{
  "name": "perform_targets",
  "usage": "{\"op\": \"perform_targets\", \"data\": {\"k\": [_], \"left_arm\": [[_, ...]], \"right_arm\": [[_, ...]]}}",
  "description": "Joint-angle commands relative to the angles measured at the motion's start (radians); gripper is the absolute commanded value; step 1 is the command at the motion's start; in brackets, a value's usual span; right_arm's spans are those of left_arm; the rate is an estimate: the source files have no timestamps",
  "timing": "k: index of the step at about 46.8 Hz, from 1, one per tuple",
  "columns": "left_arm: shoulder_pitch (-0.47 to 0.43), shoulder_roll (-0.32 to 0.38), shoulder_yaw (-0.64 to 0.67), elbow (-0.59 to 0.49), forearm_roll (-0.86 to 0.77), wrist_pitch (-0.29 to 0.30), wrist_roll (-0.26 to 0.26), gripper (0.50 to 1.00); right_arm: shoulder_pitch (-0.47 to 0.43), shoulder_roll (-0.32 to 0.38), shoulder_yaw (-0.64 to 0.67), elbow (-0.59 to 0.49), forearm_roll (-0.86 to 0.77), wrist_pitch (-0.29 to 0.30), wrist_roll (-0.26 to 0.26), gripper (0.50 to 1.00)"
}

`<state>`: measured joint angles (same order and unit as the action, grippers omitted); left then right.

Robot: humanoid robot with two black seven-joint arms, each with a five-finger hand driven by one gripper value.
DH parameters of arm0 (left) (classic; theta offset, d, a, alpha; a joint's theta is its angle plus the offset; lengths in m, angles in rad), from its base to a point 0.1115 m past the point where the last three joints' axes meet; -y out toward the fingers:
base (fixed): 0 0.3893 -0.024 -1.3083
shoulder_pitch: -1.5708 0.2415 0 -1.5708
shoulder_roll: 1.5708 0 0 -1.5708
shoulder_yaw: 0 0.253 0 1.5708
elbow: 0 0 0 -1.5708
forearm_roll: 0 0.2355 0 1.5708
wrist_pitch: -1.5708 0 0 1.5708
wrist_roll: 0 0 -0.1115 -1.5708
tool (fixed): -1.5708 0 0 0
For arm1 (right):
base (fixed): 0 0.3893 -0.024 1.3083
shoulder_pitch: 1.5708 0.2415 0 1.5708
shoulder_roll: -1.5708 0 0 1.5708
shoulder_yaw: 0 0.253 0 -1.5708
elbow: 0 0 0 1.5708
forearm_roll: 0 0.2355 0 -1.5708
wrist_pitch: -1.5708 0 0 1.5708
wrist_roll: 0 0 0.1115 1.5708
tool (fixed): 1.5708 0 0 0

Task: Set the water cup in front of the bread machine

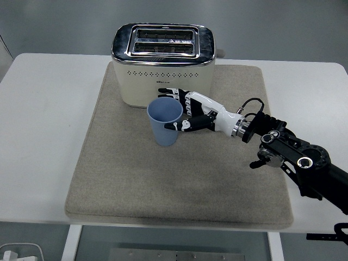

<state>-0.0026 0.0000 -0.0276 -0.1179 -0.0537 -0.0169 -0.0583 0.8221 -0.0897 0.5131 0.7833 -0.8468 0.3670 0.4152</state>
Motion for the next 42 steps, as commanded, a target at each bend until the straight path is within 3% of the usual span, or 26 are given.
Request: {"op": "perform_targets", "data": {"k": [1,42], "left_arm": [[0.001,0.000,0.000,0.001,0.000,0.000,0.000,1.000],[0.001,0.000,0.000,0.000,0.000,0.000,0.000,1.000]], "right_arm": [[0.000,-0.015,0.008,0.001,0.000,0.016,0.001,0.930],[-0.001,-0.122,0.051,0.010,0.003,0.130,0.053,0.930]]}}
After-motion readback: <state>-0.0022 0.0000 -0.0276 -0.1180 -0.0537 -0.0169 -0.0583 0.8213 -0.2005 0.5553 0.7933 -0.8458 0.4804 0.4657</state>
